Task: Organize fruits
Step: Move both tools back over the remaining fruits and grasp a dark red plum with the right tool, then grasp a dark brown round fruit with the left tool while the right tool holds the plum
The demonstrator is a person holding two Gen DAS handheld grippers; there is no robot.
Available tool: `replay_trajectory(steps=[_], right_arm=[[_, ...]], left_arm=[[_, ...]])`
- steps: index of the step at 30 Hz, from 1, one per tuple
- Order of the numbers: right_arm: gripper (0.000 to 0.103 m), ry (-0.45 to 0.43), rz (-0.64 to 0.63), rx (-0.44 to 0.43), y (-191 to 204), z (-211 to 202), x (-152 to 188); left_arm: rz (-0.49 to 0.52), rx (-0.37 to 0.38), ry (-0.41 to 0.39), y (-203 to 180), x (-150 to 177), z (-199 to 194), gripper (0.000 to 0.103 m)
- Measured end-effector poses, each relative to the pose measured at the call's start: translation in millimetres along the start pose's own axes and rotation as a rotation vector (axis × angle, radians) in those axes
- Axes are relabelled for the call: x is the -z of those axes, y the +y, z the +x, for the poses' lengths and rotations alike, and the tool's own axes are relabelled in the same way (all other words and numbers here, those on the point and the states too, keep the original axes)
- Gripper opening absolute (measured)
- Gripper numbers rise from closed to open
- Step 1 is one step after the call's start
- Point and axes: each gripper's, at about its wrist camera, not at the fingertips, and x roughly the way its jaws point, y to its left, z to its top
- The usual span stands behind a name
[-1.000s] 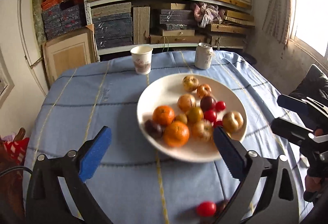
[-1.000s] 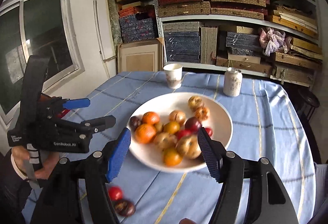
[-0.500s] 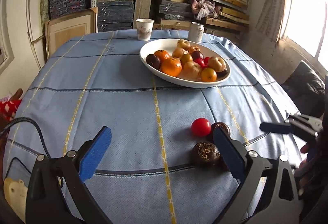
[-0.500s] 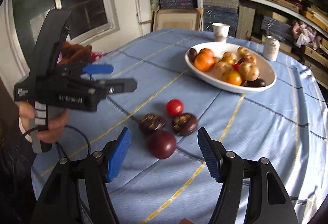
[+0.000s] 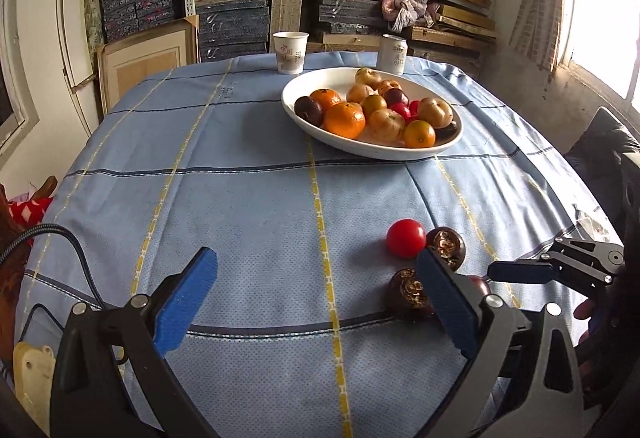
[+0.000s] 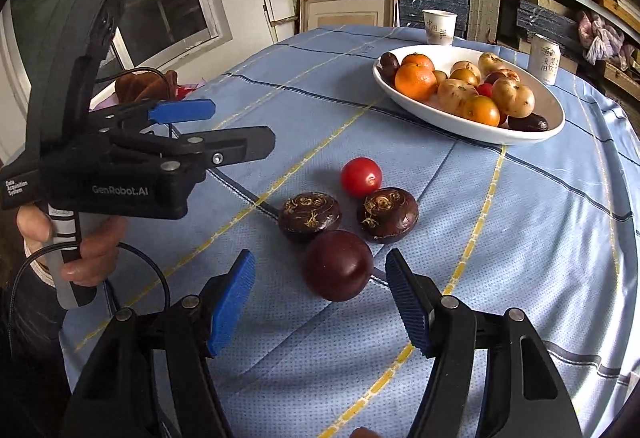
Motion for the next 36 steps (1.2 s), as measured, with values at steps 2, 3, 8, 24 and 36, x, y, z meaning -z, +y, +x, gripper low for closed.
replay_trajectory(steps=[2,3,8,24,36], right_arm=[[0.067,0.004,0.003,0.009,0,1,0],[0.064,0.005,0.004,0.010,-1,1,0],[0.054,0.015,0.013,0.018,-4,6,-1],[0.038,-0.015,0.092,0.001,-22,0,-1],[0.039,-0.185,0.340,0.111,-81,-48,10]], left_arm=[[-0.008,0.000,0.002,1,0,0,0.098],[-0.015,0.002,0.002,2,-1,-1,0.098],[-0.035,-0.001,-0.002,7,-1,-2,0.098],[-0.032,0.016,0.003,7,0,-3,0.098],[0.208,0.213,0.080,-52,21,8,0.061]])
